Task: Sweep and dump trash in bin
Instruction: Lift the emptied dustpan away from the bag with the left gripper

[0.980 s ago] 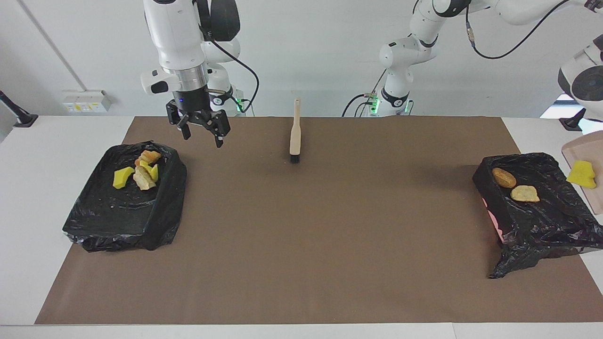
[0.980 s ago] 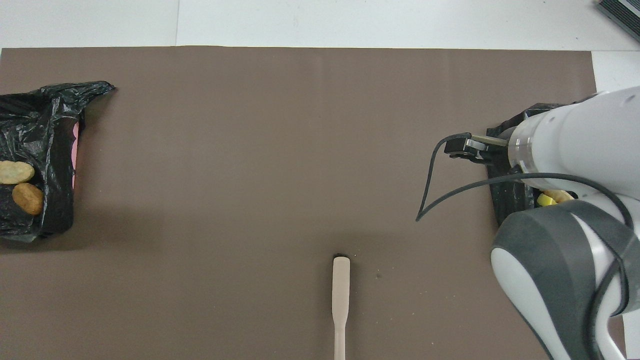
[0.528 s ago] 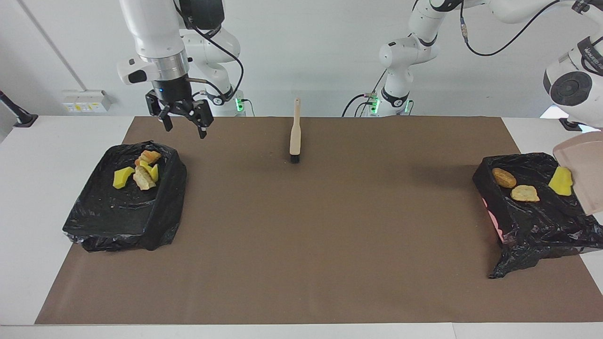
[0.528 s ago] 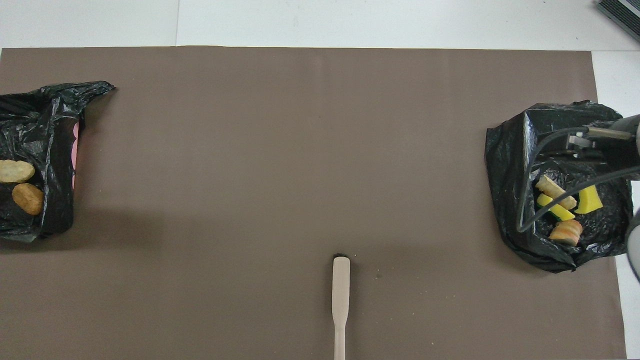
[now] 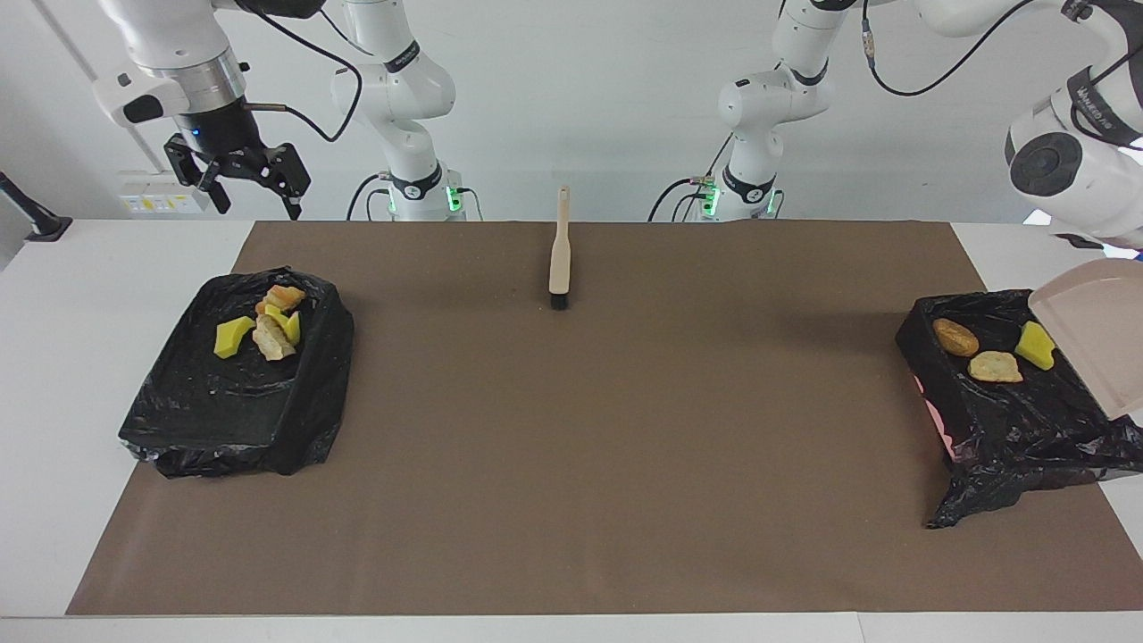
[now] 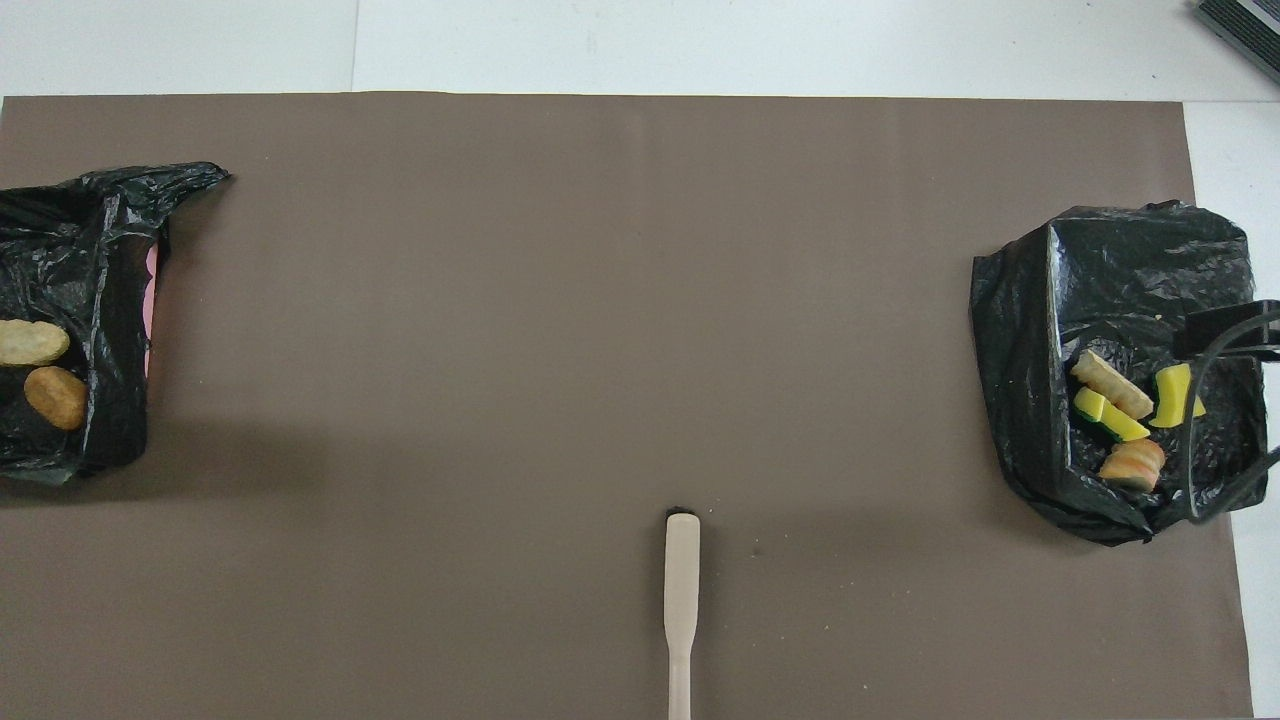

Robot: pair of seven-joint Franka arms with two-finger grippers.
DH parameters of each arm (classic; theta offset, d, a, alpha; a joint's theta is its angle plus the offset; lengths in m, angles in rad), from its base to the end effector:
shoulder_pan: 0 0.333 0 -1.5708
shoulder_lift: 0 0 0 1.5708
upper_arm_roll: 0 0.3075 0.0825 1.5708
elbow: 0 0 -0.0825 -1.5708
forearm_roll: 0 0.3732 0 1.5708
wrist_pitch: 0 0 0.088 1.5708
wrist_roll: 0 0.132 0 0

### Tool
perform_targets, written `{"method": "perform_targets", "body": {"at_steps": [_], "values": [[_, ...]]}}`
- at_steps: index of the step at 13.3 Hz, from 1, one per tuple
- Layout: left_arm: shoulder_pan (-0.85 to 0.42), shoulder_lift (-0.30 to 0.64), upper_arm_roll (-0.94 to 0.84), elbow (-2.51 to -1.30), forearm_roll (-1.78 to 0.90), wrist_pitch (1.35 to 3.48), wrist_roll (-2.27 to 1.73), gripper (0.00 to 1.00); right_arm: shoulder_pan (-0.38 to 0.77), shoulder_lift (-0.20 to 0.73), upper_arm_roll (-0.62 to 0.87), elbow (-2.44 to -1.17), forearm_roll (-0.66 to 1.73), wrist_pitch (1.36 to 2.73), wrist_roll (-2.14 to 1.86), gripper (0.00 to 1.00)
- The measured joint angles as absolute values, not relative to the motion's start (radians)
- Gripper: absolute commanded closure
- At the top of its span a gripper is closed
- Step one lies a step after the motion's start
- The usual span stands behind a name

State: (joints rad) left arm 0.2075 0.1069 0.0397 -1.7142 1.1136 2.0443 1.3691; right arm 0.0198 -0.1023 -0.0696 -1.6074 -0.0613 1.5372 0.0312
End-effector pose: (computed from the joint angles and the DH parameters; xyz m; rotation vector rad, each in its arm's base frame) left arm 0.5869 0.2186 0.5504 -1.5450 1.5277 0.7388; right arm 0.5088 -0.0355 0.6251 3.0841 -0.1293 0.0484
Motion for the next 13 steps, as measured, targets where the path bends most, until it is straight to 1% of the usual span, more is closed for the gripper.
{"method": "perform_targets", "body": {"at_steps": [5,8,11,13], "values": [[0.202,0.112,0.036,-1.695,0.688,2.041,1.393,1.00,0.020,-0.114,-0.066,-1.621,-0.061,1.510,0.031,0.00],[0.197,0.126,0.033,-1.683,0.485,2.025,1.396,1.00,0.020,-0.115,-0.067,-1.622,-0.061,1.488,0.031,0.00],[0.117,0.131,0.029,-1.677,0.354,1.954,1.357,1.00,0.020,-0.120,-0.074,-1.624,-0.060,1.482,0.031,0.00],[0.036,0.132,0.027,-1.674,0.325,1.902,1.231,1.00,0.018,-0.121,-0.076,-1.625,-0.060,1.482,0.031,0.00]]}}
